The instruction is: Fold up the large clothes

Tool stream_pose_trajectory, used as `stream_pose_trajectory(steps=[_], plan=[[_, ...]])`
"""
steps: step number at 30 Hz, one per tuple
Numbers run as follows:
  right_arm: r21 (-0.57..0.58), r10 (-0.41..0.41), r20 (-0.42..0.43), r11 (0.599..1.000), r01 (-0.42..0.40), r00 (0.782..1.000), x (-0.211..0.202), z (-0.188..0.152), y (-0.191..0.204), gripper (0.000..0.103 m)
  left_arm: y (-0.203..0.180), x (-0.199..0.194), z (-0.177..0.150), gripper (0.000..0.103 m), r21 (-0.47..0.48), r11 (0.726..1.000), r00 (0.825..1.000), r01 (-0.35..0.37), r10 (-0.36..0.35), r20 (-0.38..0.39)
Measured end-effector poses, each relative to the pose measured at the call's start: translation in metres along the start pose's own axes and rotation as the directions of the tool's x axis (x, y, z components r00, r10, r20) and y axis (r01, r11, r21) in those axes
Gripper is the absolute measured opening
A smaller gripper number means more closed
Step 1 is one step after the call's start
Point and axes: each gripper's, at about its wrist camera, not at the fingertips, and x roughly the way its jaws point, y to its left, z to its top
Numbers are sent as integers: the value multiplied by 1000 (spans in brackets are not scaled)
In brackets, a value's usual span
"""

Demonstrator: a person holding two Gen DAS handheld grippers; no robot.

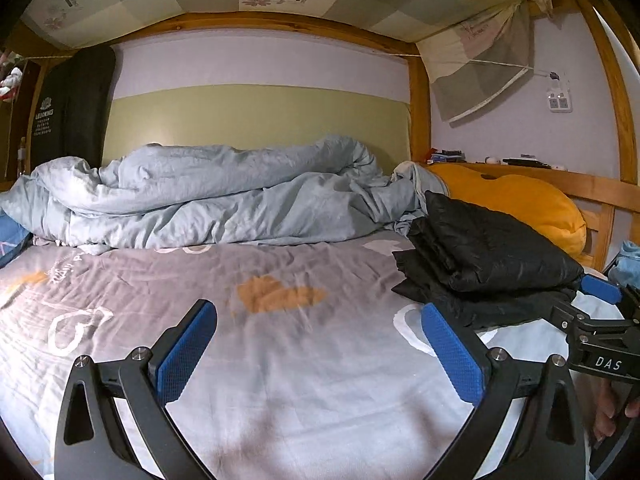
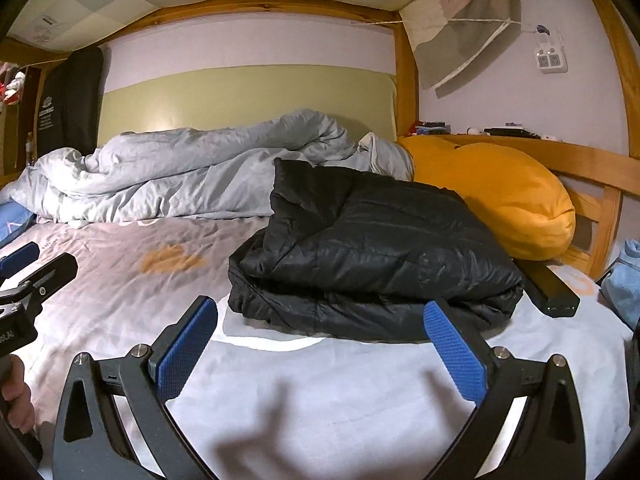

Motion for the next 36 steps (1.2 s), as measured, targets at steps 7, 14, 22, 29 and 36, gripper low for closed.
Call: stream_pose_trajectory(steps=[7, 14, 22, 29, 36], plan=[[13, -4, 8, 1000, 4, 1000, -1, 1, -4, 103, -2, 0, 0, 103, 9, 1000, 1000, -6, 6, -2], [14, -4, 3, 1000, 3, 1000, 0, 1, -4, 103, 1, 0, 0, 103, 5, 1000, 1000, -3, 3, -13], [20, -5, 4, 1000, 5, 1000, 1, 1, -5, 103, 0, -2, 0, 103, 5, 1000, 1000, 1, -1, -11], [25, -7, 2, 1000, 7, 1000, 0, 0, -5, 103, 0, -4, 2, 103, 15, 1000, 1000, 3, -3, -3], [43, -8, -4, 999, 8, 1000, -1, -1, -6, 103, -1, -5, 2, 103, 19, 1000, 1000, 4, -4, 1]])
